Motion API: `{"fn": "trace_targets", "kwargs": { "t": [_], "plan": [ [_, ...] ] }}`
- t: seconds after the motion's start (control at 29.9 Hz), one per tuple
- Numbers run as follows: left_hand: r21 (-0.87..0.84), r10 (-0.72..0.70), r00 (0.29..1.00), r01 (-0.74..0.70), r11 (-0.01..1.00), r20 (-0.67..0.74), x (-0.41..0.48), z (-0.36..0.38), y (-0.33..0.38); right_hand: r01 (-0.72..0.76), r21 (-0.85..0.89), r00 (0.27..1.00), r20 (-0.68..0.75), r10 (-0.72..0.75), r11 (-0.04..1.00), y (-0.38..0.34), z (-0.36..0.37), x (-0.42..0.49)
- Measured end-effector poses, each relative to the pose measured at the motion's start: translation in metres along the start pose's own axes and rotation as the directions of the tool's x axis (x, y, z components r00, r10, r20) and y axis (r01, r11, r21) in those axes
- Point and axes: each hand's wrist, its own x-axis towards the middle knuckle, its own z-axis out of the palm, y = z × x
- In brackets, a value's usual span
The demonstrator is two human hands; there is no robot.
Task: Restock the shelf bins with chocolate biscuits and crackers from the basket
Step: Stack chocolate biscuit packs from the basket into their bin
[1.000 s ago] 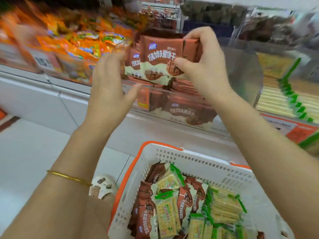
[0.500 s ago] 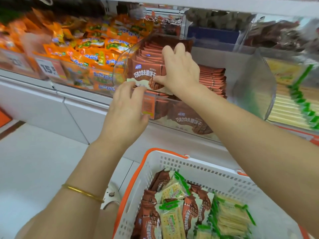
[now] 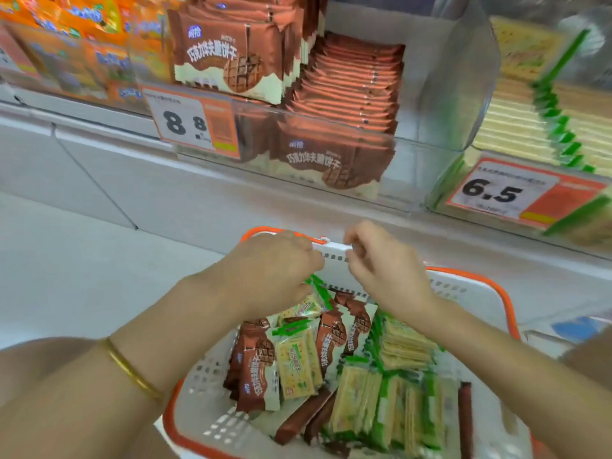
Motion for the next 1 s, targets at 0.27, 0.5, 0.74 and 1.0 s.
{"fn": "trace_targets", "kwargs": {
  "t": [0.27,0.5,0.74,1.0],
  "plan": [
    [0.008,0.023,0.975,-0.025,1.000,0.223,0.021,0.021,0.013,-0.282,-0.243,0.666,0.647,0.372,0.928,0.136,0.114,-0.038],
    [0.020,-0.026,0.949,0.020,1.000,0.313,0.033,0.027,0.017,-0.325,-0.027,0.680,0.688,0.254,0.945,0.117,0.155,-0.045],
    [0.015,-0.028,0.946,0.025,1.000,0.322,0.034,0.034,0.016,-0.420,-0.041,0.605,0.732,0.314,0.906,0.104,0.152,-0.049],
    [-0.222,-0.083,0.950,0.155,0.963,0.302,0.031,0.022,0.001,-0.530,0.184,0.626,0.743,0.236,0.828,0.064,0.017,0.005]
  ]
}}
